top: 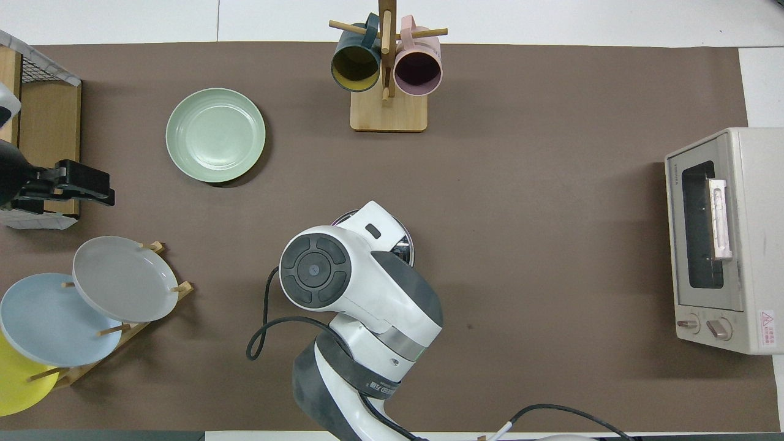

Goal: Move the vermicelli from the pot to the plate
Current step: 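Grasp the lid knob with the right gripper and lift the lid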

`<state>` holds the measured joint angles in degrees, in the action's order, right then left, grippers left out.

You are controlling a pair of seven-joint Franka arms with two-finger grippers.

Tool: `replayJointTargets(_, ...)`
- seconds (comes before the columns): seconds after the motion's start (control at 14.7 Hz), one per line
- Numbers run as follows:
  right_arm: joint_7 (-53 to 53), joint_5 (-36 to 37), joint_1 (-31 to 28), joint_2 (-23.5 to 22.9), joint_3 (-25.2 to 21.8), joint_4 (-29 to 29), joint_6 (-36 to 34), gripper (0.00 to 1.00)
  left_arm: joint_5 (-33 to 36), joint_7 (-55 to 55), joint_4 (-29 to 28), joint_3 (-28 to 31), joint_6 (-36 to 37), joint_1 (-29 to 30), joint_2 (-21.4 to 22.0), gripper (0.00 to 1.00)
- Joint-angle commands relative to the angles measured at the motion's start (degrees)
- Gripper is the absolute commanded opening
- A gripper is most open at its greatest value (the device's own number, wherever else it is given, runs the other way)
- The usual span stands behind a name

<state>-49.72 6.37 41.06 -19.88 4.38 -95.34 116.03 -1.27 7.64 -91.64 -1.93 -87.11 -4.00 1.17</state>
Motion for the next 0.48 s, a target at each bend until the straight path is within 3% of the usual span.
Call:
replayJointTargets(0.0, 1.03, 0.67, -0.19, 0.63, -0.16, -0.64, 0.43, 0.83, 1.01, -0.52, -1.09, -0.62, -1.22, 0.75, 1.12, 1.00)
replayJointTargets(0.27, 1.47, 0.05, -0.54, 0.54, -0.07, -0.38, 0.34, 0.37, 0.92, -0.61, -1.09, -0.62, -1.31, 0.75, 1.03, 1.00)
replayJointTargets(0.41, 1.47, -0.04, -0.80, 0.54, -0.07, -0.03, 0.16, 0.20, 0.92, -0.52, -1.09, -0.62, -1.48, 0.75, 1.12, 1.00)
